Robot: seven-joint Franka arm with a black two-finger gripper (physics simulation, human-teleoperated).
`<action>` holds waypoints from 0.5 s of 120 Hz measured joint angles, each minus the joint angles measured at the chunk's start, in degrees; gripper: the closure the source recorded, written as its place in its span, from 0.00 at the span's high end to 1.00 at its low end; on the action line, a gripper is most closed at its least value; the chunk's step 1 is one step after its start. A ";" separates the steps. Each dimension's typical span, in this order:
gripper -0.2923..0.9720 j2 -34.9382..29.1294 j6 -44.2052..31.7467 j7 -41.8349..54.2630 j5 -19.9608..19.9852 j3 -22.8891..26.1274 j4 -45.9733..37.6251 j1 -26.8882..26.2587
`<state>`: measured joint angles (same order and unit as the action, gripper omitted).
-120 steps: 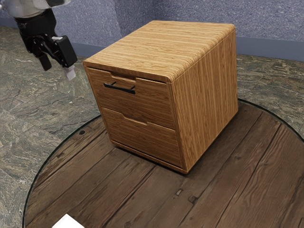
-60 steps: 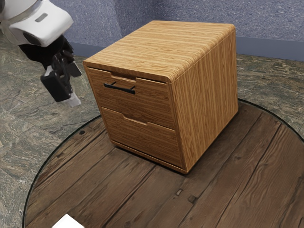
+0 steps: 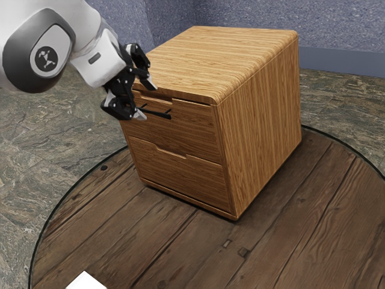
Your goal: Pull the drawer handle with one arm to open the drawer
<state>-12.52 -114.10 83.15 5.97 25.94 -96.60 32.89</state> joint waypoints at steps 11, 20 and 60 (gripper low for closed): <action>0.49 -2.12 -0.74 3.43 1.05 -1.07 -0.85 0.10; 0.45 -9.18 -1.41 5.86 2.04 -5.82 -6.66 -2.72; 0.41 -2.16 -6.30 13.72 5.08 -16.09 -7.41 -15.58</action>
<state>-14.68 -120.40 96.88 11.05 9.85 -104.01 17.31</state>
